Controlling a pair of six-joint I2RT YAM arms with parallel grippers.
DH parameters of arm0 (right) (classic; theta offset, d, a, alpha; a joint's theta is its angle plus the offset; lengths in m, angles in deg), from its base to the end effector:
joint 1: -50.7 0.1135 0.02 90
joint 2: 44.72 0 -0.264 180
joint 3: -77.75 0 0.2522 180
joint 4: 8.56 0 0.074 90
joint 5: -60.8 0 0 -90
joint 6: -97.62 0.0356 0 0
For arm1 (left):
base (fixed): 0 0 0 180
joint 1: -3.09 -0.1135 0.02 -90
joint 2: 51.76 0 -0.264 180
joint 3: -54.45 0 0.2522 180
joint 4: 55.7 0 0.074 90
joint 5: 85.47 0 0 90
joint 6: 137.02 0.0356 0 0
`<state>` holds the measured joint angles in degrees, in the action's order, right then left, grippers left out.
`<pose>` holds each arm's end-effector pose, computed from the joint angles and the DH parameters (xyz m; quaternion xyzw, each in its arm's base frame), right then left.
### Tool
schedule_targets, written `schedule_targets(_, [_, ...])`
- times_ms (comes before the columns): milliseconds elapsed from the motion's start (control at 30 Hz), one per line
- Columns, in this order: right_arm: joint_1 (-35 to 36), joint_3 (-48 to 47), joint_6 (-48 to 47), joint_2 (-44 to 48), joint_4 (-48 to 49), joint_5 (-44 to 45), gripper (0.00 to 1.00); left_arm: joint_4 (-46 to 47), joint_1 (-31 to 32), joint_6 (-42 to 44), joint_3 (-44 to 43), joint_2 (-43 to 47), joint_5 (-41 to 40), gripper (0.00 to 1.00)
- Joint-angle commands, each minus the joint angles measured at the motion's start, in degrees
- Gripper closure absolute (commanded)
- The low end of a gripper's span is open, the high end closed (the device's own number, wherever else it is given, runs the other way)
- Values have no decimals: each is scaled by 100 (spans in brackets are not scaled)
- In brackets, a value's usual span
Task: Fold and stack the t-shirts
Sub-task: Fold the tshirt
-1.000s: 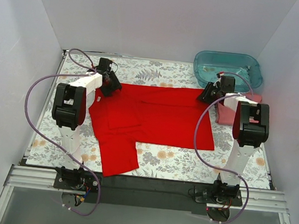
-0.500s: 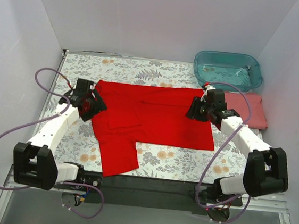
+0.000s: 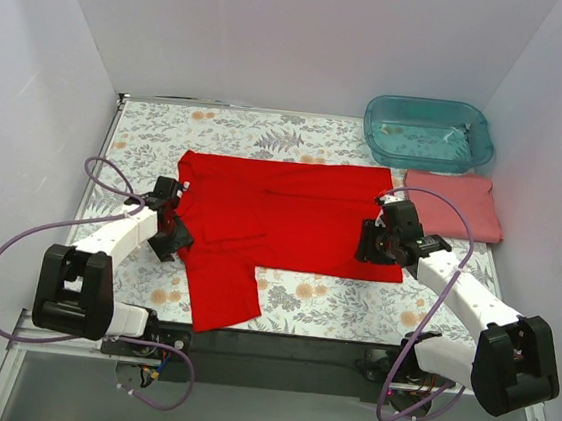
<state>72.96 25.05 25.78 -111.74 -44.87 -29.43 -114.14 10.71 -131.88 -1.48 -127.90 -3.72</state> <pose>0.2136 0.0876 0.2094 -0.0344 0.9409 0.1181 0.3155 0.2137 -0.0234 0.1756 -0.6250 0.7710 -0.0217 0.1199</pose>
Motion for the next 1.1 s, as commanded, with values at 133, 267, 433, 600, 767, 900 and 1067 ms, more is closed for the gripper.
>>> schedule_targets(133, [24, 70, -110, 32, 40, 373, 50, 575, -23, -66, 314, -340, -238, 60])
schedule_targets(267, [-11, 36, -84, 40, -57, 655, 50, 610, -23, -48, 429, -332, -370, 89])
schedule_targets(433, [-283, 62, -5, 137, -390, 912, 44, 575, -23, 136, 455, -217, -546, 100])
schedule_targets(600, [-1390, 237, -75, 111, -628, 313, 43, 672, -23, 207, 561, 90, -493, 100])
schedule_targets(767, [-1637, 308, -23, 32, -646, 418, 45, 759, -23, 277, 675, 310, -458, 100])
schedule_targets(900, [-1760, 378, 4, -179, -646, 585, 49, 847, -23, 338, 684, 345, -458, 100])
schedule_targets(1067, [-1804, 396, 65, -223, -699, 594, 55, 909, -23, 382, 684, 354, -388, 100])
